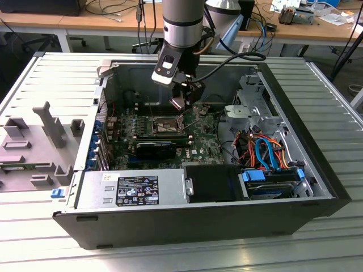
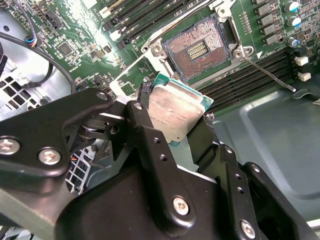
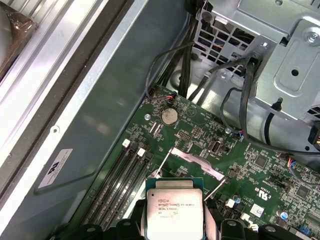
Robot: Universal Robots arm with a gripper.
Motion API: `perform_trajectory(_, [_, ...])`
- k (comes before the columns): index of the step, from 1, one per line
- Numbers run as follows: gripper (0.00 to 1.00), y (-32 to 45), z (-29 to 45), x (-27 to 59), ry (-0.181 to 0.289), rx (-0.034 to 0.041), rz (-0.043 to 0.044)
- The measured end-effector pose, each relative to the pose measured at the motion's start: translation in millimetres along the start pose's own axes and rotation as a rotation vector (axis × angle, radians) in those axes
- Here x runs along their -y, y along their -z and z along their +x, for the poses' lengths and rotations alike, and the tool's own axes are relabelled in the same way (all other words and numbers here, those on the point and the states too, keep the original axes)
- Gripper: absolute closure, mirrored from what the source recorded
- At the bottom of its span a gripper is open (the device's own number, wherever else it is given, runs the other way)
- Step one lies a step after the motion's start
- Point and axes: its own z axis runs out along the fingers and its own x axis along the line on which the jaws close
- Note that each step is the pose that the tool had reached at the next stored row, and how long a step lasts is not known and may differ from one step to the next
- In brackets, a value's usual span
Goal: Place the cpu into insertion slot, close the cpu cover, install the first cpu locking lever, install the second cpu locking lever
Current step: 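Place the cpu into insertion slot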
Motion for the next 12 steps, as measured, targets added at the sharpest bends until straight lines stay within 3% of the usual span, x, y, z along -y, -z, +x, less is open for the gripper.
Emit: perform_trajectory(12, [0.45, -0.3, 0.0, 0.0, -0.007, 0.0006, -0.0001])
